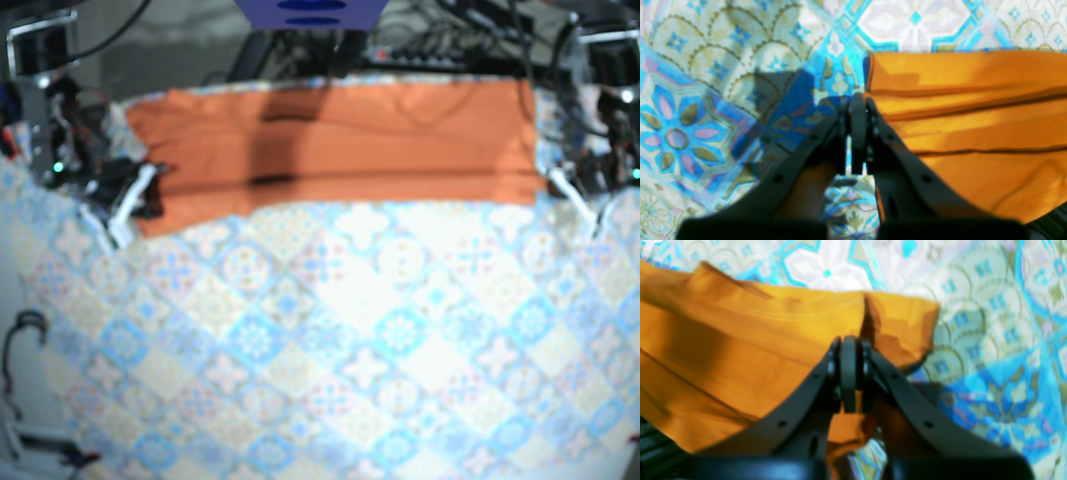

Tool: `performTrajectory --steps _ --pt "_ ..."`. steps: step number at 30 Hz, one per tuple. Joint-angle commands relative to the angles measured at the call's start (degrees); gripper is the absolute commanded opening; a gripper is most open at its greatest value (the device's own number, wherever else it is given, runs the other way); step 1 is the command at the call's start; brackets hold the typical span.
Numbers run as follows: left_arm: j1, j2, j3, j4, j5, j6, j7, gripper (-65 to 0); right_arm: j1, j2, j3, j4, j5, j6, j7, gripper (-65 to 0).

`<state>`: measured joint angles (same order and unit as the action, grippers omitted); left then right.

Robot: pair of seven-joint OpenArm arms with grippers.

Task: Fold the T-shirt properly
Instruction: 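Lower the folded edge with both grippers and hold it flat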

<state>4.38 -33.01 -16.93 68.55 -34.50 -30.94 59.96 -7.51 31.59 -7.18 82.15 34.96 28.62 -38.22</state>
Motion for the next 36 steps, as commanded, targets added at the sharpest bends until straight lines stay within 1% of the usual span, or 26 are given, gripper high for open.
performTrajectory --steps 1,4,19,27,31,36 --pt "0.2 -1.5 -0.4 1.0 0.0 -0.1 -0.4 -65.0 -0.4 1.3 1.5 1.2 0.7 0.0 0.8 -64.8" --pt "0.6 -1.5 -0.4 1.0 0.0 -0.1 -0.4 -65.0 -1.5 1.3 2.5 2.0 0.7 0.0 0.7 -64.8" --pt "1.9 -1.5 -0.5 1.1 -0.1 -0.1 -0.4 -65.0 -5.5 1.3 2.6 2.3 0.7 0.0 0.7 -64.8" --pt "4.0 -1.5 -0.5 3.6 -0.1 -0.1 -0.4 -65.0 -6.5 3.1 2.6 5.1 0.8 -0.2 0.7 -64.8" --pt "4.0 -1.5 -0.5 3.6 0.0 0.0 -0.4 -65.0 -6.6 3.2 2.6 5.1 0.8 -0.2 0.7 -64.8" --pt "4.0 -1.6 -0.5 3.6 0.0 0.0 -0.4 -65.0 -7.2 2.9 2.6 5.4 0.8 -0.2 -1.9 -64.8"
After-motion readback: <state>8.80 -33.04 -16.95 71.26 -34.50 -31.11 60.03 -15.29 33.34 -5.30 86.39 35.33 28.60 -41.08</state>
